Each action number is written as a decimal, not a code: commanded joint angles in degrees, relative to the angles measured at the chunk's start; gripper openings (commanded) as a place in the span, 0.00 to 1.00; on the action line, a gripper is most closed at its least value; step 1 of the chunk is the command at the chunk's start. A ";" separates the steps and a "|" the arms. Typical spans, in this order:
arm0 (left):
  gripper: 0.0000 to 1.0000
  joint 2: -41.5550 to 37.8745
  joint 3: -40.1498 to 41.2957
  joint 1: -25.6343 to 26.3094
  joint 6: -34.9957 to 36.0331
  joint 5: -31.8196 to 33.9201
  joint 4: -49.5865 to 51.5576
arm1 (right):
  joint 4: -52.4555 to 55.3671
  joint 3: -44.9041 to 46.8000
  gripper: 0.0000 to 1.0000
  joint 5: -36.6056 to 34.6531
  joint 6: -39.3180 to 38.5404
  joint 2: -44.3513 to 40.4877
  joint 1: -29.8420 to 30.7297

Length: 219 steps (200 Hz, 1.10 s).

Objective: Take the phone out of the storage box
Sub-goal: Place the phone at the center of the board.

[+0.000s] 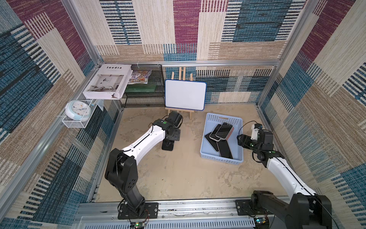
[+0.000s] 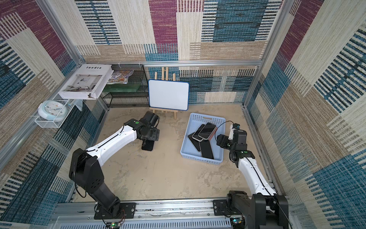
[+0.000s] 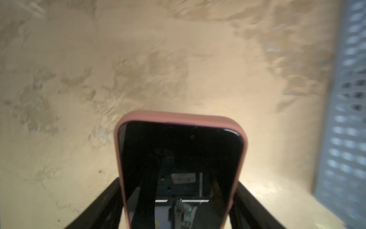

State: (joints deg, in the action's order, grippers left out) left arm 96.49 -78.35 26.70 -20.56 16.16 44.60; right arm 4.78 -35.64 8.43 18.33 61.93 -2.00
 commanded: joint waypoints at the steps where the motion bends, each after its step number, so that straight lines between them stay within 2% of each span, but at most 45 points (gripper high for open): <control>1: 0.64 -0.79 4.93 -3.74 -0.40 -1.40 -6.50 | -1.67 -0.87 0.84 2.28 0.01 -0.44 0.20; 61: 0.68 8.63 8.47 -12.04 2.58 -1.84 -10.48 | -0.37 -8.58 0.83 0.48 3.01 10.45 3.63; 86: 0.70 11.09 6.91 -14.75 4.17 -6.11 -10.59 | -0.47 -11.89 0.85 -0.91 3.98 16.03 4.84; 106: 0.71 11.32 6.05 -15.32 5.92 -4.75 -10.42 | -0.88 -14.41 0.86 -0.44 5.23 21.09 5.34; 120: 0.73 13.08 4.60 -16.47 6.79 -6.14 -8.67 | -1.06 -16.00 0.86 -0.26 6.25 24.64 5.44; 161: 0.86 16.67 3.23 -18.78 9.81 -8.44 -5.67 | 0.48 -23.54 0.86 0.42 6.69 34.10 5.94; 188: 0.94 15.83 4.25 -18.96 10.15 -8.78 -5.88 | 0.03 -26.46 0.88 2.97 8.61 37.86 6.22; 219: 0.96 9.15 7.90 -18.24 8.29 -10.03 -8.31 | -4.54 -24.09 0.76 4.21 14.44 39.04 6.61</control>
State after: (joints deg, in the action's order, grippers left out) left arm 109.30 -72.36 7.86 -11.79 6.92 34.39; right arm 3.88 -61.14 10.96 27.64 100.38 4.23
